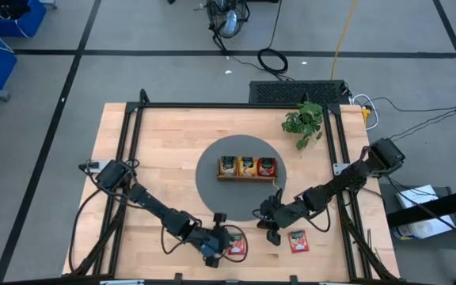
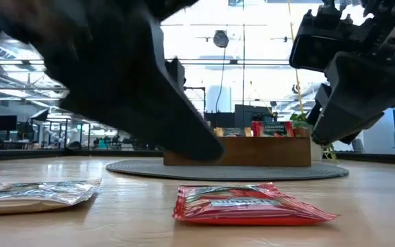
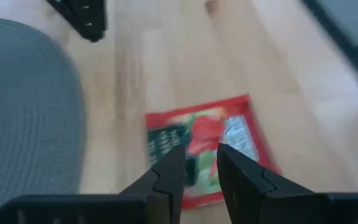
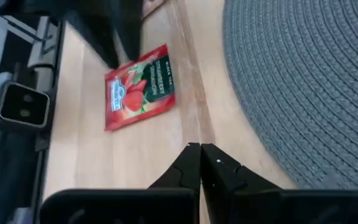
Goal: Pick & Place Tea
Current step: Put the red tea bag to the right section into the wooden organizer
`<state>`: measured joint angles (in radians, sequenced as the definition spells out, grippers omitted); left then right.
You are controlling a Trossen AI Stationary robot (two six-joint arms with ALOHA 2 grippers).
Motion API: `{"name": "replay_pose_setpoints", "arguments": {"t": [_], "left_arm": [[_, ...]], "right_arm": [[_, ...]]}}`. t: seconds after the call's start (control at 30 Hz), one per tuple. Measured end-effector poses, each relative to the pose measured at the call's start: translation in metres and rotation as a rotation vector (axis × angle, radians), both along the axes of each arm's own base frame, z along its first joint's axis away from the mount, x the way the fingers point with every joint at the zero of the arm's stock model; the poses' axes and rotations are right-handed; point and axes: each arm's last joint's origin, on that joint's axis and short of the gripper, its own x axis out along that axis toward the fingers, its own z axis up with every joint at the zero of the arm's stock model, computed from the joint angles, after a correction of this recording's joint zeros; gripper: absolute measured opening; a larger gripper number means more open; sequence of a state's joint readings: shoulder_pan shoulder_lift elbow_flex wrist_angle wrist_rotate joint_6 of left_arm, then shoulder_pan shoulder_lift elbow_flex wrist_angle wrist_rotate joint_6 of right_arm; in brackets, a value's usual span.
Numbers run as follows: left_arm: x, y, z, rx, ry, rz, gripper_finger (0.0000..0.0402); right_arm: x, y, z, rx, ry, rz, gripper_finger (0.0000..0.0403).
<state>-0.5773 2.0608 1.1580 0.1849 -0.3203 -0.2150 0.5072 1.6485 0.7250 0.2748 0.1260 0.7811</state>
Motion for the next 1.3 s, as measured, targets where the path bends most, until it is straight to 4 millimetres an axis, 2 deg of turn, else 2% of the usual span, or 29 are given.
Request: {"name": "replay_pose_setpoints", "arguments": {"t": [0.17, 0.3, 0.47, 0.6, 0.8, 0.93, 1.1, 1.3], "left_arm": [[-0.001, -0.011, 0.007, -0.177, 0.005, -0.059, 0.0096], [-0.003, -0.009, -0.015, -0.166, 0.088, 0.021, 0.0077], [0.006, -0.007, -0.027, -0.213, 0.055, 0.001, 0.0036], [0.011, 0.002, -0.032, -0.195, 0.074, 0.027, 0.0006], [0.022, 0.023, -0.042, -0.172, 0.088, 0.081, 0.0017], [0.026, 0.029, -0.048, -0.180, 0.096, 0.049, 0.0005], [0.027, 0.029, -0.050, -0.184, 0.098, 0.044, 0.0012], [0.026, 0.029, -0.050, -0.176, 0.103, 0.033, 0.0004]], "right_arm": [[-0.002, 0.004, 0.000, 0.009, -0.001, 0.006, 0.0000], [-0.005, 0.009, 0.001, 0.015, -0.002, 0.021, 0.0003], [-0.005, 0.012, 0.000, 0.028, -0.006, 0.002, 0.0028], [-0.004, 0.012, -0.002, 0.023, -0.009, -0.006, 0.0056], [0.001, 0.009, -0.010, 0.076, 0.025, -0.025, 0.0097], [0.006, 0.002, -0.019, 0.085, 0.057, -0.070, 0.0117], [0.015, -0.008, -0.028, 0.091, 0.052, -0.110, 0.0125], [0.023, -0.009, -0.035, 0.162, 0.028, -0.054, 0.0120]]}}
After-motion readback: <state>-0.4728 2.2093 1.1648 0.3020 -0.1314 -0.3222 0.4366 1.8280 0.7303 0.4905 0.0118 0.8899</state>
